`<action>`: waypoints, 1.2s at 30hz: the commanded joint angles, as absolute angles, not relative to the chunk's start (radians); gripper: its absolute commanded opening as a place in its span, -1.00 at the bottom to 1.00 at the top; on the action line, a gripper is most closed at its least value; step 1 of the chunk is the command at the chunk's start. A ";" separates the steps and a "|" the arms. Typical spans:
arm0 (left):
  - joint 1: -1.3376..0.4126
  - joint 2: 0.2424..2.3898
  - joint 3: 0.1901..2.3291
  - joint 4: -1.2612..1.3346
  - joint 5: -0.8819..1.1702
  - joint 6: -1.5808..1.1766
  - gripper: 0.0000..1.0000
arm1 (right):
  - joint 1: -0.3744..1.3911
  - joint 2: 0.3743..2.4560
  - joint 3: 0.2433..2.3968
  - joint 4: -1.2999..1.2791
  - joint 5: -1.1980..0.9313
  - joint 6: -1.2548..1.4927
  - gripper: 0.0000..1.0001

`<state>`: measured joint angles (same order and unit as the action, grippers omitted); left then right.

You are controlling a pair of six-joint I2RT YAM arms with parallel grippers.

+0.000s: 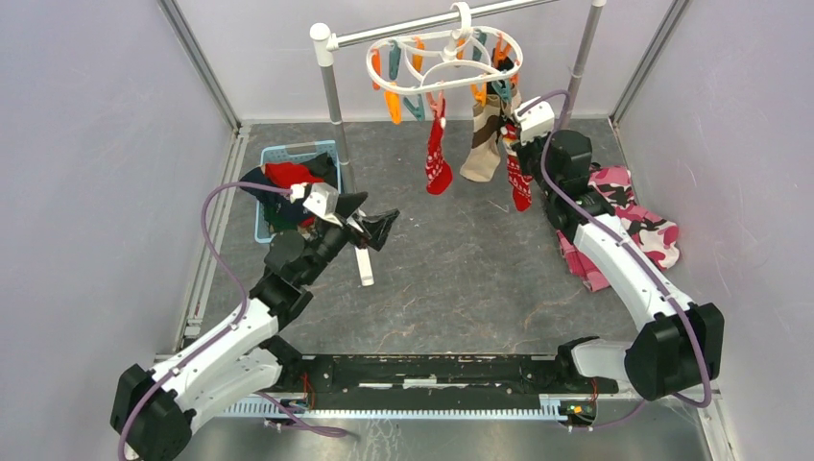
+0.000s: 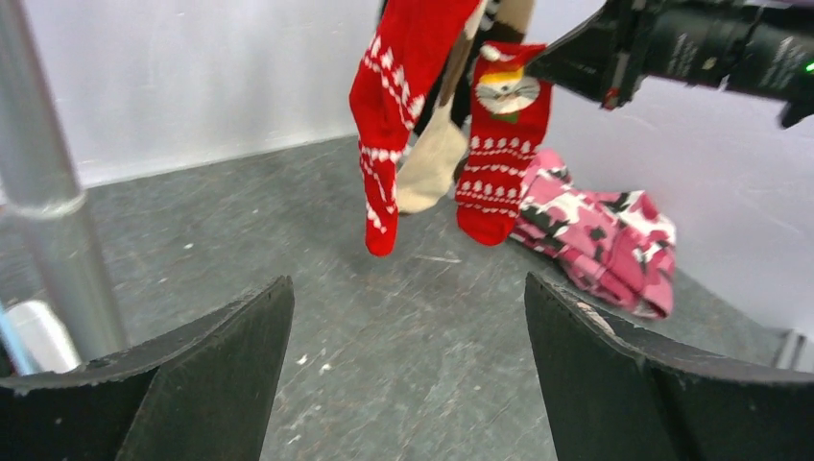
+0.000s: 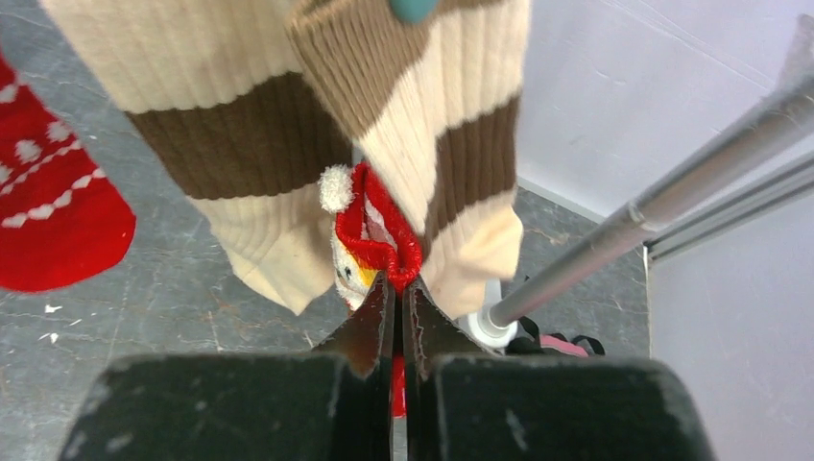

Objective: Clip the socks to the hanger
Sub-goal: Rotate the hanger at the clothesline.

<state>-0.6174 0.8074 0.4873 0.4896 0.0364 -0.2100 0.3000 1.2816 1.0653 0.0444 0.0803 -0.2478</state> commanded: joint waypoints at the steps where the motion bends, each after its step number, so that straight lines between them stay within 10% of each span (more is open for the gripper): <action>1: -0.615 0.888 0.574 0.676 0.132 -0.403 0.82 | 0.260 1.266 1.080 0.085 0.049 -0.233 -1.00; 21: -0.778 0.994 0.816 0.650 0.231 -0.555 0.64 | 0.251 1.292 1.106 0.072 -0.044 -0.209 -1.00; 36: -1.021 1.098 1.247 0.035 -0.304 -0.564 0.64 | 0.251 1.295 1.110 0.067 -0.073 -0.195 -1.00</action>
<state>-0.9623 1.0462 1.1332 0.2295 -0.0772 -0.5636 0.2531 1.2953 1.0653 0.0433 -0.0570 -0.2131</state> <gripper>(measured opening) 0.808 0.014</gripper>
